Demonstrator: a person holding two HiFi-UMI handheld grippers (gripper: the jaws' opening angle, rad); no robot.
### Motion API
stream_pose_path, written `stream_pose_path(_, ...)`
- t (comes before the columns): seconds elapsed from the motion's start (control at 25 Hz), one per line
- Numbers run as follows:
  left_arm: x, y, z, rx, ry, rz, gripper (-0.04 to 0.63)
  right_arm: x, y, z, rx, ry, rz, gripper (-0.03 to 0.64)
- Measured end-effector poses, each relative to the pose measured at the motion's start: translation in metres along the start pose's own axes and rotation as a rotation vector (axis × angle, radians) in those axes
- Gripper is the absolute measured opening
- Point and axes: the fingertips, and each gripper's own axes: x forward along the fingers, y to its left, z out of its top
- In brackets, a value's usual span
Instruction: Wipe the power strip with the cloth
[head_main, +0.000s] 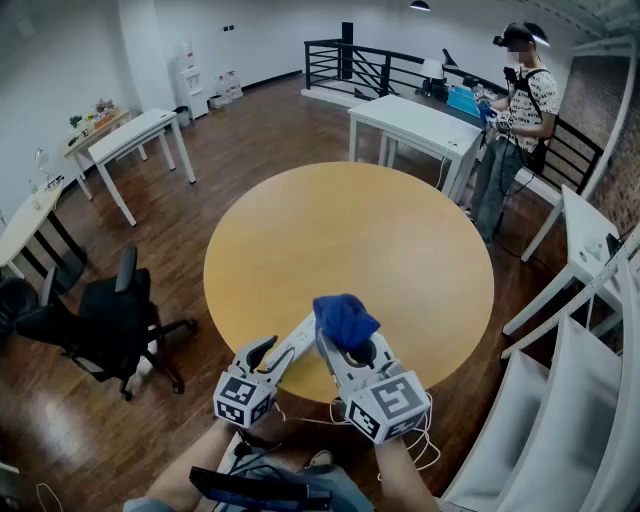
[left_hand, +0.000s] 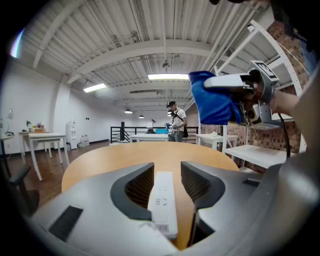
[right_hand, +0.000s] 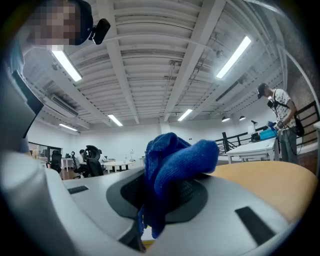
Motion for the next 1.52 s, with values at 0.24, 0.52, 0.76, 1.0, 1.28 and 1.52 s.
stream_pose_path(0.24,0.007,0.01,-0.069,-0.026,0.167,0.08,0.26,0.001,-0.004,-0.01,0.011,0.009,0.008,0.067)
stream_pose_path(0.52,0.029,0.014,-0.095,-0.065,0.274,0.077,0.316,-0.005,-0.008,-0.019,0.018,0.037,0.007,0.067)
stream_pose_path(0.76,0.036,0.012,-0.103,-0.011,0.366,0.097,0.328,-0.005,-0.014,-0.022,0.032,0.048,-0.002,0.066)
stream_pose_path(1.0,0.039,0.009,-0.107,0.003,0.425,0.072,0.308,0.0,-0.008,-0.023,0.043,0.043,0.019,0.066)
stream_pose_path(1.28,0.036,0.01,-0.101,0.025,0.409,0.064,0.299,-0.002,-0.009,-0.022,0.037,0.052,0.017,0.066)
stream_pose_path(1.52,0.034,0.011,-0.078,0.023,0.354,0.055,0.293,-0.005,-0.015,-0.015,0.053,0.019,0.003,0.067)
